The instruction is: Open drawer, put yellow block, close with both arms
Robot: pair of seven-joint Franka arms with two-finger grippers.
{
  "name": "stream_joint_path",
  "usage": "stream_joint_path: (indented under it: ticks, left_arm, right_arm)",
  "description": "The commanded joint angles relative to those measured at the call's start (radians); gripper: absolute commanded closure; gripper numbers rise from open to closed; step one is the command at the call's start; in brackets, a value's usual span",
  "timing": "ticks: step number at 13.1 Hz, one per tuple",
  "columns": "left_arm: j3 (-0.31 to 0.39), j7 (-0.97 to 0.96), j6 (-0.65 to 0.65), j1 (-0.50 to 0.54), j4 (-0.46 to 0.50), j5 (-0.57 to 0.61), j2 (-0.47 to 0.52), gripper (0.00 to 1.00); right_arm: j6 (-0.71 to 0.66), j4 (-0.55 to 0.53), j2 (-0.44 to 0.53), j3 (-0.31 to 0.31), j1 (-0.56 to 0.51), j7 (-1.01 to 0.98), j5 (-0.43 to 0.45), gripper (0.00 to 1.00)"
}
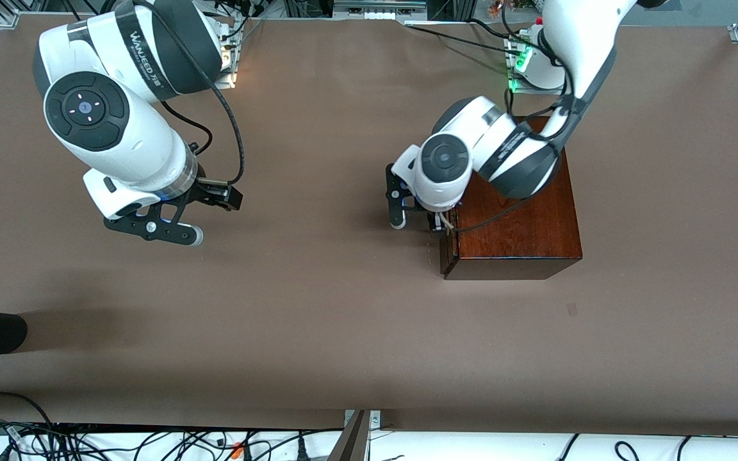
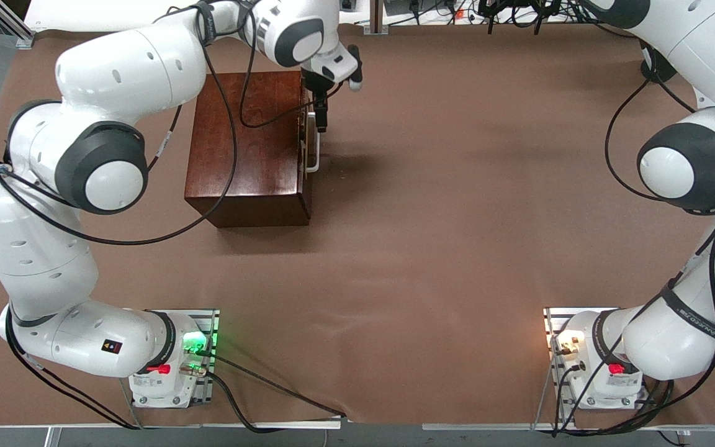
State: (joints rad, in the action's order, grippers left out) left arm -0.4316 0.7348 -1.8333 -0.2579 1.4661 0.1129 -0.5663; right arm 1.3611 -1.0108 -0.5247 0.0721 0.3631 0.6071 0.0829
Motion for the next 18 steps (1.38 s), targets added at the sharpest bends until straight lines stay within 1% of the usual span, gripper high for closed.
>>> stream_joint_path:
  ticks: [1,2,3,6,8,10,11,13,14,15,16,17,18]
  left_arm:
    - [-0.003,-0.058,0.058,0.046,0.007,-0.139,0.101,0.0]
    - [-0.001,-0.13,0.142,0.074,0.007,-0.169,0.127,0.0]
    - [-0.003,-0.228,0.201,0.109,0.007,-0.17,0.149,0.0]
    - [0.01,-0.403,0.328,0.193,0.005,-0.154,0.209,0.0]
    - [0.011,-0.515,0.364,0.264,-0.012,-0.133,0.244,0.0]
    - [0.013,-0.528,0.39,0.307,-0.045,-0.078,0.273,0.0]
    - [0.06,-0.523,0.39,0.304,-0.061,-0.056,0.31,0.0]
    - [0.16,-0.529,0.373,0.299,-0.044,-0.074,0.371,0.0]
    - [0.234,-0.535,0.311,0.283,-0.011,-0.087,0.419,0.0]
    - [0.29,-0.56,0.255,0.258,0.052,-0.097,0.474,0.0]
    - [0.328,-0.607,0.208,0.247,0.113,-0.113,0.535,0.0]
    - [0.349,-0.662,0.157,0.244,0.169,-0.119,0.592,0.0]
    - [0.349,-0.708,0.146,0.243,0.21,-0.119,0.641,0.0]
  right_arm:
    - [0.15,-0.514,0.38,-0.31,-0.046,-0.435,-0.104,0.0]
    - [0.15,-0.514,0.38,-0.31,-0.046,-0.435,-0.104,0.0]
    - [0.15,-0.514,0.38,-0.31,-0.046,-0.435,-0.104,0.0]
    - [0.15,-0.514,0.38,-0.31,-0.046,-0.435,-0.104,0.0]
    - [0.15,-0.514,0.38,-0.31,-0.046,-0.435,-0.104,0.0]
    - [0.15,-0.514,0.38,-0.31,-0.046,-0.435,-0.104,0.0]
    - [0.15,-0.514,0.38,-0.31,-0.046,-0.435,-0.104,0.0]
    - [0.15,-0.514,0.38,-0.31,-0.046,-0.435,-0.104,0.0]
    - [0.15,-0.514,0.38,-0.31,-0.046,-0.435,-0.104,0.0]
    - [0.15,-0.514,0.38,-0.31,-0.046,-0.435,-0.104,0.0]
    - [0.15,-0.514,0.38,-0.31,-0.046,-0.435,-0.104,0.0]
    - [0.15,-0.514,0.38,-0.31,-0.046,-0.435,-0.104,0.0]
    - [0.15,-0.514,0.38,-0.31,-0.046,-0.435,-0.104,0.0]
